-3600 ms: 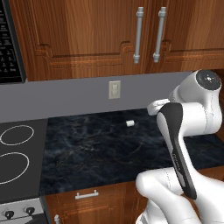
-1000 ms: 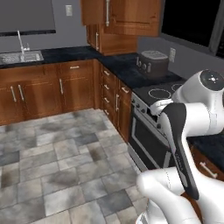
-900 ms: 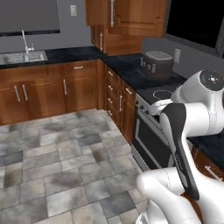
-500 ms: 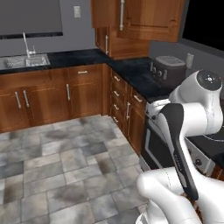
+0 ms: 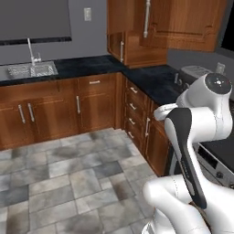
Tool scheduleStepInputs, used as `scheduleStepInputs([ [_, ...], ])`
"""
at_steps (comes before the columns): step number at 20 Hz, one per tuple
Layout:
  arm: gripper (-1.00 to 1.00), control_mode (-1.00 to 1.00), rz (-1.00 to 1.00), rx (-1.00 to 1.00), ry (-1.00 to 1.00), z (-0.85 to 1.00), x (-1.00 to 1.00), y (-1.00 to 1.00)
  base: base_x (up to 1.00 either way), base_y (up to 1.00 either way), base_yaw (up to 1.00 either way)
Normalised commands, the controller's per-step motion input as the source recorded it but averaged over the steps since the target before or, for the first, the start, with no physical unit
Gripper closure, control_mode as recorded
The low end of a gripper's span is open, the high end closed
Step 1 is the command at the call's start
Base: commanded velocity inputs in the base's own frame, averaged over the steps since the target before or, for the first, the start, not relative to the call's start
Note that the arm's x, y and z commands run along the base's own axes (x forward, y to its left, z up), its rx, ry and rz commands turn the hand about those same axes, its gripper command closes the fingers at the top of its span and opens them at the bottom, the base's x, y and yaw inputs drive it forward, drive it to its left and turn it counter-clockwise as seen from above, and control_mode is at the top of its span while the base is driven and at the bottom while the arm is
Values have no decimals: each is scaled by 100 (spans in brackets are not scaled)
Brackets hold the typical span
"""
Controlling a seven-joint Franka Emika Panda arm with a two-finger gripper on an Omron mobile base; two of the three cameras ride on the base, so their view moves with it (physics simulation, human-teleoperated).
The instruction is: Close all open cabinet doors.
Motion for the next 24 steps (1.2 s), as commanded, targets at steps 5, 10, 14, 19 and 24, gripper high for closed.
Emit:
scheduleStepInputs([
  [5, -100, 100, 0, 0, 0, 0, 0, 0, 66, 54, 0],
  [10, -100, 100, 0, 0, 0, 0, 0, 0, 66, 55, 0],
  [14, -100, 100, 0, 0, 0, 0, 0, 0, 67, 53, 0],
  [19, -100, 100, 0, 0, 0, 0, 0, 0, 68, 52, 0],
  [24, -100, 100, 0, 0, 0, 0, 0, 0, 69, 46, -11],
])
